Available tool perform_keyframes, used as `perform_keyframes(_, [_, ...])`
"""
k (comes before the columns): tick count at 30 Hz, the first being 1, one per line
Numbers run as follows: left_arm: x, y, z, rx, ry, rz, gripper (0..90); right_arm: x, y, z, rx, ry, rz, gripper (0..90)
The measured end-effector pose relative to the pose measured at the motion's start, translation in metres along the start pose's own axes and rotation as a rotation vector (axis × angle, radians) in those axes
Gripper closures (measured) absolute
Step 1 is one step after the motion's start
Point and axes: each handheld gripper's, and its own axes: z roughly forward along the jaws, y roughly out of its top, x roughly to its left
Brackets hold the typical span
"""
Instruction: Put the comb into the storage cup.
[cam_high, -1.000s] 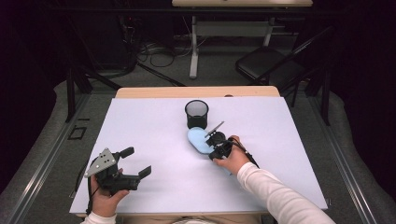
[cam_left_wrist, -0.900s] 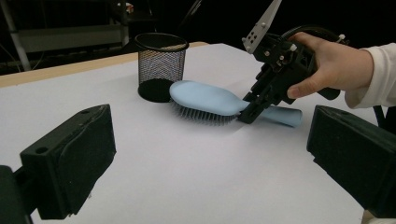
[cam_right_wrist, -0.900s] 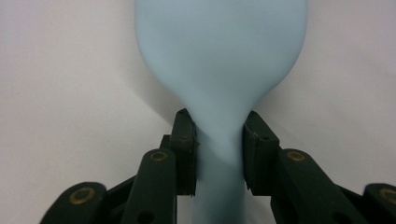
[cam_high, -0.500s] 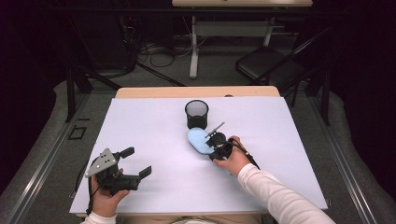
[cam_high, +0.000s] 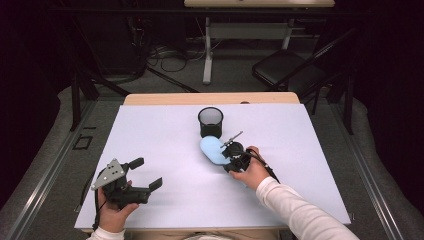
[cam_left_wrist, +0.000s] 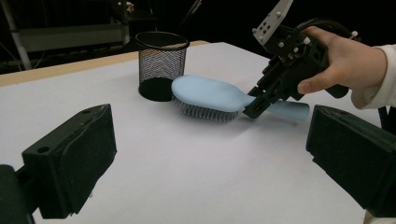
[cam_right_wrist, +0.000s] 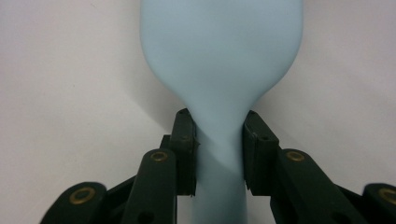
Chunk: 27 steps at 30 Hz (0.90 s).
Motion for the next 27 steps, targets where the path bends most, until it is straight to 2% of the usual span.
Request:
perform_keyframes(3, [0.000, 0.000, 0.000, -0.003, -0.002, -0.003, 1.7, 0.000, 0.000, -0.003, -0.011, 0.013, 0.005, 69.5])
perform_keyframes(4, [0.000, 0.000, 0.000, -0.003, -0.002, -0.003, 1.7, 0.000, 0.000, -0.002, -0.032, 0.014, 0.003, 69.5])
perform_keyframes(7, [0.000, 0.000, 0.000, 0.000, 0.000, -0.002, 1.7, 0.001, 0.000, -0.005, -0.024, 0.012, 0.004, 69.5])
perform_keyframes(8, [0.000, 0.000, 0.000, 0.000, 0.000, -0.002, 1.7, 0.003, -0.001, -0.004, -0.053, 0.012, -0.007, 69.5])
perform_keyframes(10, [0.000, 0.000, 0.000, 0.000, 0.000, -0.001, 1.7, 0.003, 0.000, -0.006, -0.041, 0.012, -0.018, 69.5])
perform_keyframes(11, [0.000, 0.000, 0.000, 0.000, 0.000, -0.001, 1.7, 0.004, 0.000, -0.006, -0.056, 0.011, -0.018, 69.5])
perform_keyframes(13, [0.000, 0.000, 0.000, 0.000, 0.001, -0.002, 1.7, 0.005, 0.000, -0.008, -0.051, 0.013, -0.024, 69.5])
perform_keyframes(27, [0.000, 0.000, 0.001, 0.000, 0.002, -0.001, 1.7, 0.014, 0.000, -0.016, -0.112, 0.028, -0.057, 69.5])
